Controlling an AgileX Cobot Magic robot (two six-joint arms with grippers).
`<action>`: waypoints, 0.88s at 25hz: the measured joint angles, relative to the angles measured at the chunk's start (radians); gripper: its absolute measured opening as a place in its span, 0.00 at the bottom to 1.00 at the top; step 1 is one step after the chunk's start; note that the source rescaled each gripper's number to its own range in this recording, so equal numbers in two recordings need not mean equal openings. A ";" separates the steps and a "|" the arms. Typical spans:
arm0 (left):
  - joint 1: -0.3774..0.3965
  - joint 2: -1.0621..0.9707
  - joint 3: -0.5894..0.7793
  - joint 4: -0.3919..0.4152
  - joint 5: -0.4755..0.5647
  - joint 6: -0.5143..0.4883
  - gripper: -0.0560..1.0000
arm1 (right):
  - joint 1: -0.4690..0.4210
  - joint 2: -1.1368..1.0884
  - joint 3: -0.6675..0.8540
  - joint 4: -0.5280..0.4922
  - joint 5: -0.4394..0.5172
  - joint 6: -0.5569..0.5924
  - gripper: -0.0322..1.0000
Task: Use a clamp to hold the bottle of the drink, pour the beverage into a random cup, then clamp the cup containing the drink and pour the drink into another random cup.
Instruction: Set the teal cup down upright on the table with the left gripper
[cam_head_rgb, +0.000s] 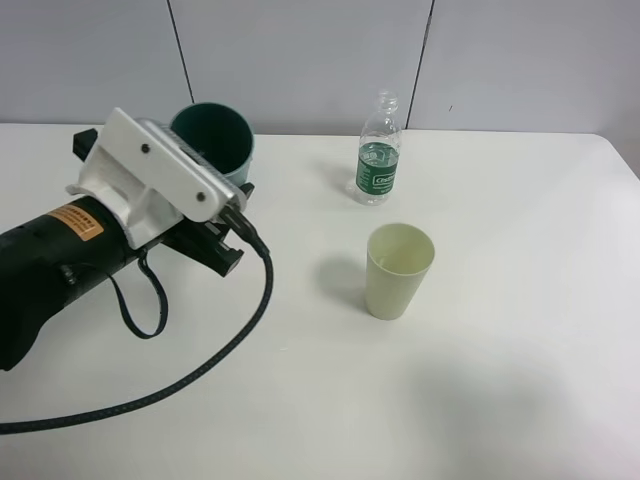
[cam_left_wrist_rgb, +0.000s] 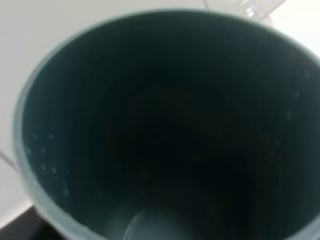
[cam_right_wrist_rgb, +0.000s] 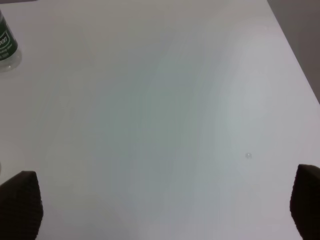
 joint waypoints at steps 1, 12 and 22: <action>0.036 -0.003 0.019 0.040 0.001 -0.089 0.06 | 0.000 0.000 0.000 0.000 0.000 0.000 0.99; 0.382 -0.006 0.177 0.530 0.020 -0.786 0.06 | 0.000 0.000 0.000 0.000 0.000 0.000 0.99; 0.487 0.082 0.190 0.608 0.023 -0.801 0.06 | 0.000 0.000 0.000 0.000 0.000 0.000 0.99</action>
